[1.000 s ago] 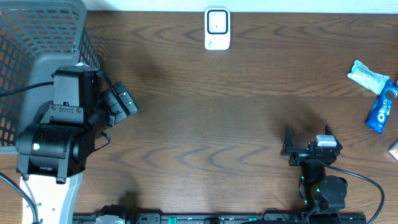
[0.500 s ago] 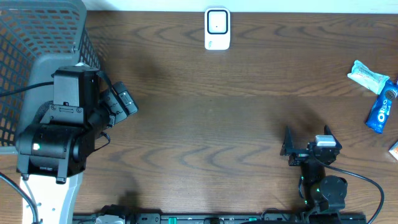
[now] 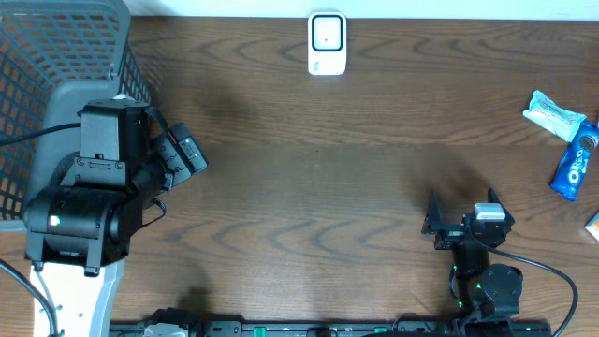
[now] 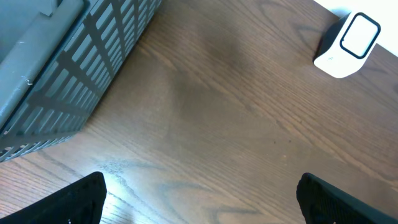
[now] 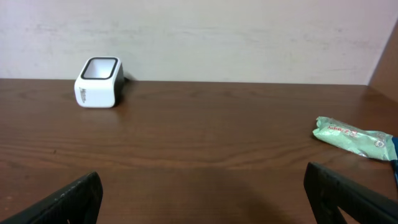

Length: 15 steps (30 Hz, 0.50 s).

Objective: Scan the item barcode

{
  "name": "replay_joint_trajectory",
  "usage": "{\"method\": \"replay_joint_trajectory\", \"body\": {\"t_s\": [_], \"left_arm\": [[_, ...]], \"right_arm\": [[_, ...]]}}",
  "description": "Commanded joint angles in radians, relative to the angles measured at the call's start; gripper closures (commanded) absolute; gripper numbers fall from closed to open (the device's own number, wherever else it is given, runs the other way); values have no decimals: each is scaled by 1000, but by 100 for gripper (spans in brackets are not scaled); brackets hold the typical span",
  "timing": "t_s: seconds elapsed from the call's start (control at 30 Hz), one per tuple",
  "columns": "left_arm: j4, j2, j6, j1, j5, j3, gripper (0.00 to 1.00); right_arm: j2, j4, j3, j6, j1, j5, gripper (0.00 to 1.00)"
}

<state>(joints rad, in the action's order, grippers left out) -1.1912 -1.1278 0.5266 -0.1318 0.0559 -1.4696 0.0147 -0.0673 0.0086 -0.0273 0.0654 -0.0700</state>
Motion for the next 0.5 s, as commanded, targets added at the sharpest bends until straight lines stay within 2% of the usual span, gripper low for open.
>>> {"method": "replay_joint_trajectory", "body": {"t_s": [0.0, 0.17, 0.27, 0.47], "left_arm": [[-2, -2, -2, 5, 12, -7, 2], [-2, -2, -6, 5, 13, -7, 2], [-6, -2, -103, 5, 95, -7, 2], [-56, -3, -104, 4, 93, -7, 2]], "right_arm": [[-10, -3, -3, -12, -8, 8, 1], [-10, -3, -3, -12, -8, 8, 1], [-10, -3, -3, -12, -8, 8, 1], [-10, -3, -3, -12, -8, 8, 1]]}}
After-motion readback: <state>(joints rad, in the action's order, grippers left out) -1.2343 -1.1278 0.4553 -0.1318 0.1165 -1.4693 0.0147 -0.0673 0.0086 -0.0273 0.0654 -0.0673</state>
